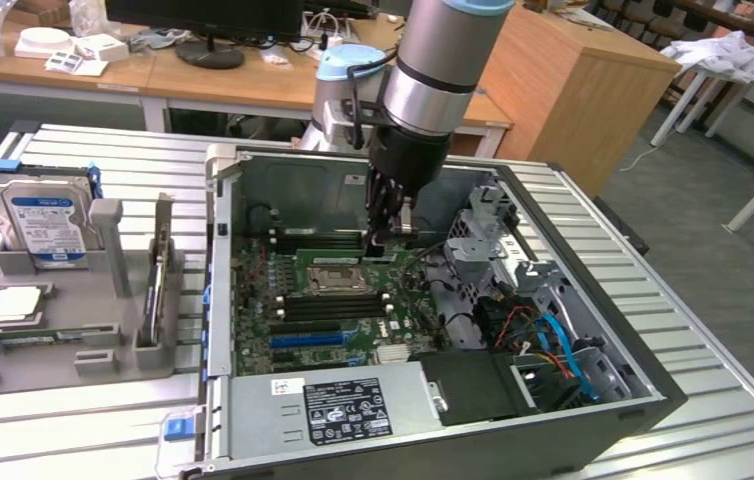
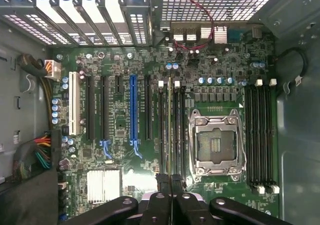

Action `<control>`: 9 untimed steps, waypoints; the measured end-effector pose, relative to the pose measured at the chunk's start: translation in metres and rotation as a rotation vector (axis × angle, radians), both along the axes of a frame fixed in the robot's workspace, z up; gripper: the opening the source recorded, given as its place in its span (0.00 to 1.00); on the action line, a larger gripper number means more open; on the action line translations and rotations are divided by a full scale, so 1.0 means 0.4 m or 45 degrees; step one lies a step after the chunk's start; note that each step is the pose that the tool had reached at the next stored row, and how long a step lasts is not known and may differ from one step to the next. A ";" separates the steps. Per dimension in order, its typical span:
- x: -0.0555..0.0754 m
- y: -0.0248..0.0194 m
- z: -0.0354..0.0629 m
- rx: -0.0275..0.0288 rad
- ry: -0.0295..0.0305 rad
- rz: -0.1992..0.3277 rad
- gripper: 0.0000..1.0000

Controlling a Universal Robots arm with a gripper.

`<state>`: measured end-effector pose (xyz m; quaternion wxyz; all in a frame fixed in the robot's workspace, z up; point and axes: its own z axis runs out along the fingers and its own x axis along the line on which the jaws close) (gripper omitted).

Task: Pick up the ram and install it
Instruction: 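Insert the ram into the slot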

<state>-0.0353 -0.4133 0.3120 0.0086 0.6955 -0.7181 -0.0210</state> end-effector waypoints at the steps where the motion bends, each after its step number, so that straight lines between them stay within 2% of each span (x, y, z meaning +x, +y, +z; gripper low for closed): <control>1: 0.000 0.000 -0.002 0.0000 0.0000 0.000 0.12; 9: 0.000 0.000 -0.013 -0.0001 0.0000 0.000 0.12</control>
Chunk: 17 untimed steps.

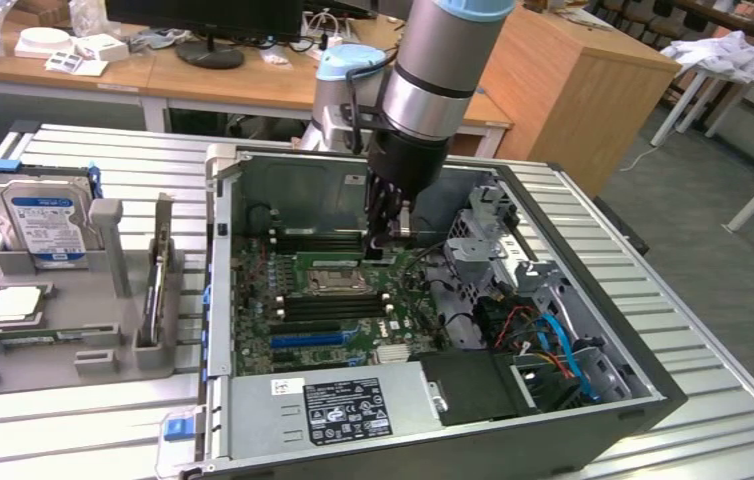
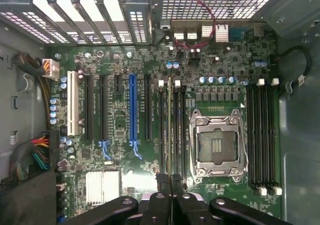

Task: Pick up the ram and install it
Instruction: 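Insert the ram into the slot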

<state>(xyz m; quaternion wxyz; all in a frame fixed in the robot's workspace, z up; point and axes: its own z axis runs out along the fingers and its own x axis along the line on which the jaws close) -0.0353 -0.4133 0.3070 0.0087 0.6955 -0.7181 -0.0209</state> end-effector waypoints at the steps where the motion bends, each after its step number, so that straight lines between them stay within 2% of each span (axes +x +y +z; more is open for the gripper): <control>1: 0.000 0.000 -0.001 0.0000 0.0000 0.000 0.12; 17: 0.000 0.000 -0.023 0.0000 0.0000 0.000 0.12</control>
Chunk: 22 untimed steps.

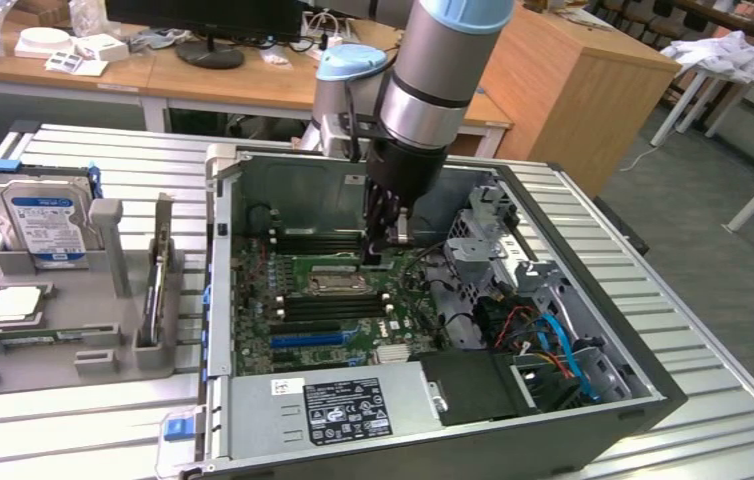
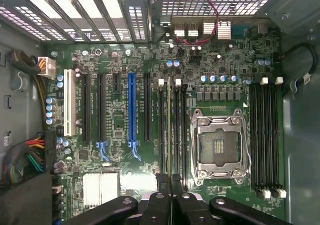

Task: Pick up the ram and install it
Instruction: 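Insert the ram into the slot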

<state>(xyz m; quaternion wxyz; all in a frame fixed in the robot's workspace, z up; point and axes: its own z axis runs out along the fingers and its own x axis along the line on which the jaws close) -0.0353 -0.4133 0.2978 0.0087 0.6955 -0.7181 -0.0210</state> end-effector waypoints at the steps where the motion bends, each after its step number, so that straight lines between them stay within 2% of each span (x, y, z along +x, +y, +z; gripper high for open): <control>1: 0.000 0.000 -0.001 0.0000 0.0000 0.000 0.12; 22: 0.000 0.000 -0.026 -0.0001 0.0000 0.000 0.12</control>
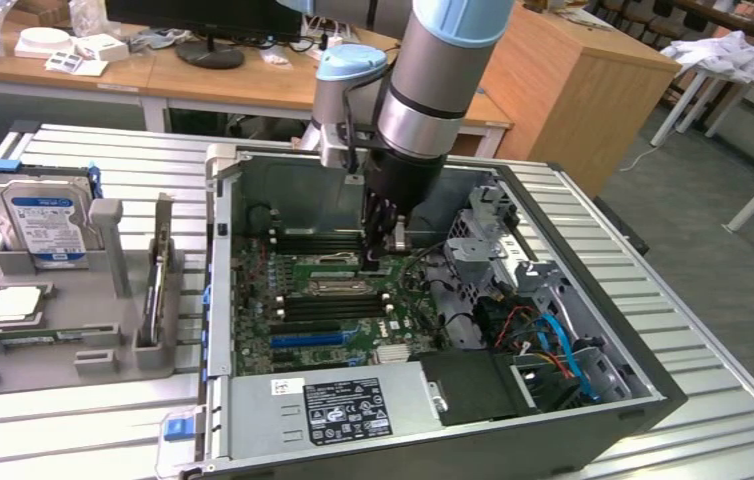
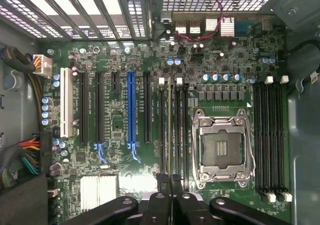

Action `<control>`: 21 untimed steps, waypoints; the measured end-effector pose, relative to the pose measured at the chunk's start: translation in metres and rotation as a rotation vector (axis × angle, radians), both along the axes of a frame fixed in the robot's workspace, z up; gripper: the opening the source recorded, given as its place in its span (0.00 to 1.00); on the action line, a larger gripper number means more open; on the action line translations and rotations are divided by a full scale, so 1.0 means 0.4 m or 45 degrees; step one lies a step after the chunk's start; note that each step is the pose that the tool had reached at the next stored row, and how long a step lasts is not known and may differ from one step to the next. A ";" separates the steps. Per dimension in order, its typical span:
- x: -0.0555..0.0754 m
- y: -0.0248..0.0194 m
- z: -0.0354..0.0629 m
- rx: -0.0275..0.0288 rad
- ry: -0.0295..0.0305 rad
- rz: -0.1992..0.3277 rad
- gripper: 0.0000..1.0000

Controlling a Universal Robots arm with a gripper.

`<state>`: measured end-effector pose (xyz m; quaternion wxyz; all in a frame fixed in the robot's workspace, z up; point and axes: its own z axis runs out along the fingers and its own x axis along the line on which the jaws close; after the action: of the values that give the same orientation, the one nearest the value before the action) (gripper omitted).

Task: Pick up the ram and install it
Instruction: 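Insert the ram into the slot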

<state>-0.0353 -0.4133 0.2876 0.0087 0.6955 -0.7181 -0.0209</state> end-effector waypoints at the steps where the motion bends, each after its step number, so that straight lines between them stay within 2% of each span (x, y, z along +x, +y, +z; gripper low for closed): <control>1: 0.000 0.000 -0.001 0.0001 0.0000 0.000 0.12; 21: 0.000 0.000 -0.024 0.0000 0.0000 0.000 0.12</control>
<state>-0.0353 -0.4133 0.2778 0.0087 0.6955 -0.7182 -0.0210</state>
